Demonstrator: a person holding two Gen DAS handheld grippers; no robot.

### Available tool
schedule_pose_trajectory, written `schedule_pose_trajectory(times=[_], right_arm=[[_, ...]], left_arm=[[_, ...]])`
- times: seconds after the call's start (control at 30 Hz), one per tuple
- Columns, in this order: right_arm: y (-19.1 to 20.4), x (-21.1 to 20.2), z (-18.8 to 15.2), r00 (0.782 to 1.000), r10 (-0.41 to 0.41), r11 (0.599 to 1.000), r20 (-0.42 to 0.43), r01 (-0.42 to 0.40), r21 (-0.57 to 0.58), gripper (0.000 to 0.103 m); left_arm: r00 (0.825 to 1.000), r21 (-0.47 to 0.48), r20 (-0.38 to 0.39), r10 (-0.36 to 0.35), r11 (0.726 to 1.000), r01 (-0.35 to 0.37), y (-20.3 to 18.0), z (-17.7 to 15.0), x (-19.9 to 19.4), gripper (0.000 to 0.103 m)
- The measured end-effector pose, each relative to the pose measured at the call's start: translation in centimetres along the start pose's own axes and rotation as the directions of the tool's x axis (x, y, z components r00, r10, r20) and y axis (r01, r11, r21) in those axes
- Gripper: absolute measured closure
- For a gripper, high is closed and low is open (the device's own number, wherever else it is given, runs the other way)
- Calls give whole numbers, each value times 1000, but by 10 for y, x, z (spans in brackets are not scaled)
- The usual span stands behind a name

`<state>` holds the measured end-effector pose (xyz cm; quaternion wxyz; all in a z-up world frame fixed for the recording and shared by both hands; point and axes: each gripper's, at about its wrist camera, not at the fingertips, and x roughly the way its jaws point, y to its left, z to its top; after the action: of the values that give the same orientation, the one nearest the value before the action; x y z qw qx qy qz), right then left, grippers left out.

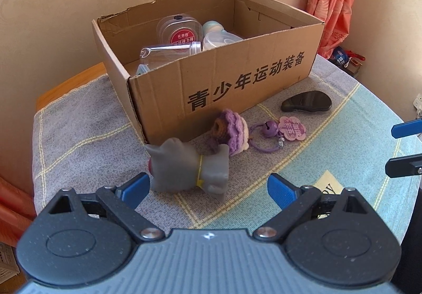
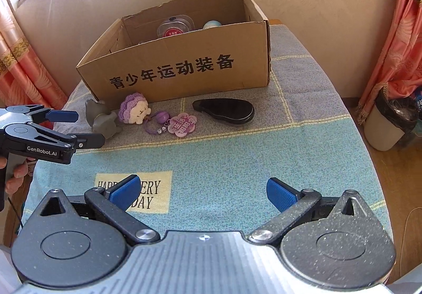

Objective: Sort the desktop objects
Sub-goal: 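Withdraw both tools from the box back toward the table, then grasp the grey cat figurine with the left tool while the right tool grasps the black oval case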

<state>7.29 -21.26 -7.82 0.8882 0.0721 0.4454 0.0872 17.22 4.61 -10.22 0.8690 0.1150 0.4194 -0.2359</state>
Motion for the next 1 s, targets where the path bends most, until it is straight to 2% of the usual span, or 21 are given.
schedule_pose_trajectory(times=[0.27, 0.47, 0.53, 0.67, 0.8, 1.0], right_arm=[[-1, 13, 1, 999, 26, 999, -47, -24, 26, 0], [1, 18, 1, 998, 24, 1000, -53, -23, 19, 0], [2, 20, 1, 999, 11, 1000, -53, -11, 4, 0], [5, 21, 1, 999, -11, 1000, -43, 10, -23, 0], [6, 22, 2, 999, -24, 999, -39, 23, -29, 0], [5, 25, 8, 998, -57, 997, -33, 55, -50, 0]], left_arm=[[1000, 41, 1, 15, 999, -15, 7, 1, 17, 7], [1000, 37, 19, 7, 999, -7, 9, 2, 21, 10], [1000, 36, 21, 6, 999, -7, 9, 3, 22, 17], [1000, 17, 24, 4, 1000, -4, 11, 3, 25, 20], [999, -6, 28, 17, 1000, -17, 13, 2, 26, 30], [1000, -60, 17, 2, 998, -1, 20, 3, 23, 31]])
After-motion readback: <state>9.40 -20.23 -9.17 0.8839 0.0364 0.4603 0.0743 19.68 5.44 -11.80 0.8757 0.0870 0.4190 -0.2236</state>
